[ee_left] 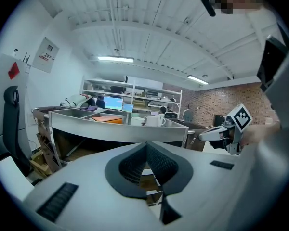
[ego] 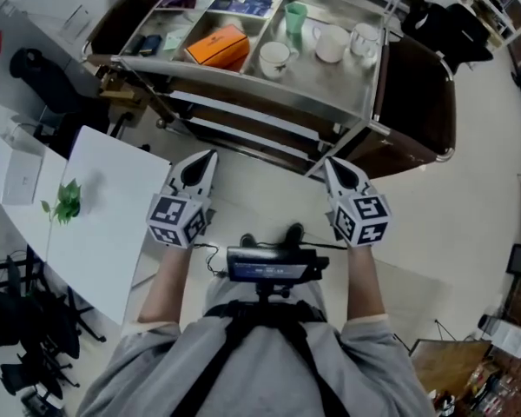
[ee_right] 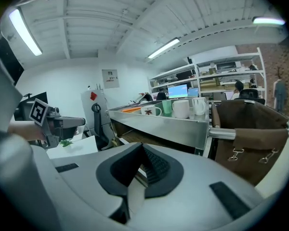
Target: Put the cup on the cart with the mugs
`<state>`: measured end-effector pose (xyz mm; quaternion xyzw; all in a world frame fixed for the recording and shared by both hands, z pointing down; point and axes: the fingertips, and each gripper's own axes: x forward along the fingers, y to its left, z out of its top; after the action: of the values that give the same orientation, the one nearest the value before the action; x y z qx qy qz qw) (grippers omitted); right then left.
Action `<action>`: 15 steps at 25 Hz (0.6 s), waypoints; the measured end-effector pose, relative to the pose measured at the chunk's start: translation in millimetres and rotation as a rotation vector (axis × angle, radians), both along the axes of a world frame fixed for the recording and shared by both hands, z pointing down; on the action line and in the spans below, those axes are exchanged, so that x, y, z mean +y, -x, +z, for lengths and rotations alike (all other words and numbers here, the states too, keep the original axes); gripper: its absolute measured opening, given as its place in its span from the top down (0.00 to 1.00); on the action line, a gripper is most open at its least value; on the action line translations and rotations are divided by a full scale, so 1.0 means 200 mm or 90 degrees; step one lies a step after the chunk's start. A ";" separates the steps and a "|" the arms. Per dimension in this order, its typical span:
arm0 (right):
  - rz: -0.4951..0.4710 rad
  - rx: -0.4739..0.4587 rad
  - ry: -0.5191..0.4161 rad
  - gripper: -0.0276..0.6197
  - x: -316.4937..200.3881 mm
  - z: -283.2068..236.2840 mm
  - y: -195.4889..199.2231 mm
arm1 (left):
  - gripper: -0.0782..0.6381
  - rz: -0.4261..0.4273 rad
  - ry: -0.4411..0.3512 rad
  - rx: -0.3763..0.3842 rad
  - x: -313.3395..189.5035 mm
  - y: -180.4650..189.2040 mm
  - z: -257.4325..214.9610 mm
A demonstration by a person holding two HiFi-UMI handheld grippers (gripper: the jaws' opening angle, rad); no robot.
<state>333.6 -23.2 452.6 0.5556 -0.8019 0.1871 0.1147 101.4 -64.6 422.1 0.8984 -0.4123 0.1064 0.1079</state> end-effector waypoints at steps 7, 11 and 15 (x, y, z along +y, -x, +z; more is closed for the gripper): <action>0.030 0.014 0.004 0.95 0.09 0.01 0.02 | 0.88 0.017 0.000 0.016 0.05 0.05 0.01; 0.036 0.015 0.005 0.96 0.13 0.01 0.04 | 0.88 0.026 -0.003 0.027 0.07 0.07 0.01; 0.041 0.018 0.002 0.95 0.15 0.01 0.05 | 0.88 0.041 0.008 0.036 0.09 0.08 0.03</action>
<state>324.5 6.5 454.6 0.5833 -0.7818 0.1843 0.1208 86.1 -45.8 427.6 0.9132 -0.3792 0.0869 0.1214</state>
